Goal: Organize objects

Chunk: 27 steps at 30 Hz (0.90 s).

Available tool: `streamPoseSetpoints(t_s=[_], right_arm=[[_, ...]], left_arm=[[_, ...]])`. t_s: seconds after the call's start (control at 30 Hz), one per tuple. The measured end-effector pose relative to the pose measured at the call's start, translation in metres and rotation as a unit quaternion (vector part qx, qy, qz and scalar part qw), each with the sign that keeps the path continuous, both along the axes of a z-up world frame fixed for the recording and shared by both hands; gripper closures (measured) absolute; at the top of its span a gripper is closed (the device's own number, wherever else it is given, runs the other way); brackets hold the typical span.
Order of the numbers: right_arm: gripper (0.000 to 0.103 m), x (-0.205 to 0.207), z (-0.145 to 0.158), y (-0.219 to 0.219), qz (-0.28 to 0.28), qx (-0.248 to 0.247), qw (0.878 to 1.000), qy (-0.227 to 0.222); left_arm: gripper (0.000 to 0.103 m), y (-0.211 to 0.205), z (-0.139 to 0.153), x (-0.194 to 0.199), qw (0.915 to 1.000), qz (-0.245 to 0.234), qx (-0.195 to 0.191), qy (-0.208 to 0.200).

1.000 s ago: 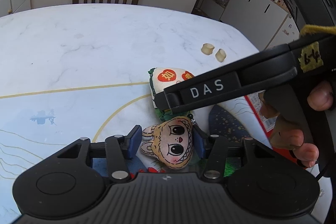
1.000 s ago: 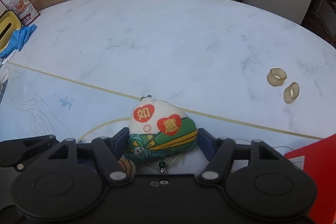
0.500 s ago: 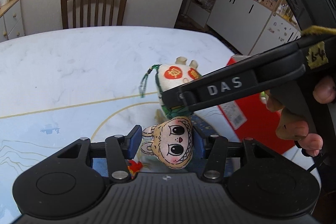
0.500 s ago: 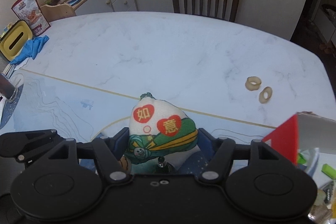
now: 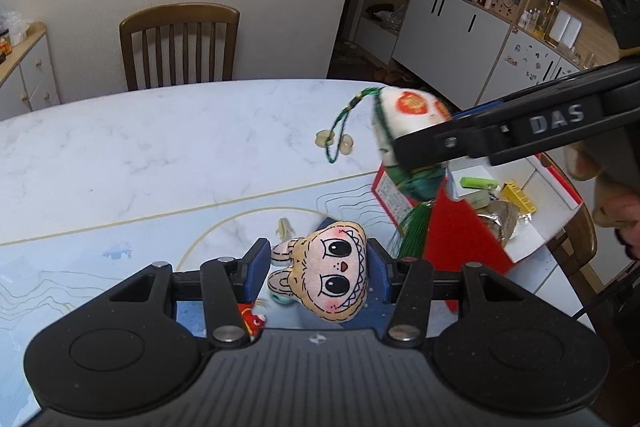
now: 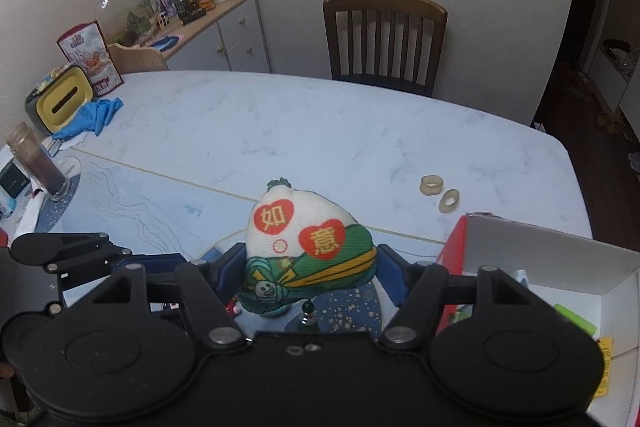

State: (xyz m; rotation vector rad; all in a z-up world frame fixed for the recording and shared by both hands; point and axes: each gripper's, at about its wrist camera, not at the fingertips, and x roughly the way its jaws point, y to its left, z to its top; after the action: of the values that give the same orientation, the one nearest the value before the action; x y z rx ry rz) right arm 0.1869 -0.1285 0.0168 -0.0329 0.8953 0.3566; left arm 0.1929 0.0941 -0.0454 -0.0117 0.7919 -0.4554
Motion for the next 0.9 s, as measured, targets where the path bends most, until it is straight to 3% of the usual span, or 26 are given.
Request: streamPoseSetpoints(t_s=[0.43, 0.9], right_arm=[[0.036, -0.032, 0.030, -0.076, -0.013, 0.011, 0.999, -0.033], [0.036, -0.035, 0.020, -0.185, -0.078, 0.012, 0.996, -0.034]], left_arm=[[0.052, -0.062, 0.035, -0.011, 0.9994, -0.023, 0.002, -0.026], [0.052, -0.169, 0.037, -0.008, 0.9958, -0.079, 0.026, -0.037]])
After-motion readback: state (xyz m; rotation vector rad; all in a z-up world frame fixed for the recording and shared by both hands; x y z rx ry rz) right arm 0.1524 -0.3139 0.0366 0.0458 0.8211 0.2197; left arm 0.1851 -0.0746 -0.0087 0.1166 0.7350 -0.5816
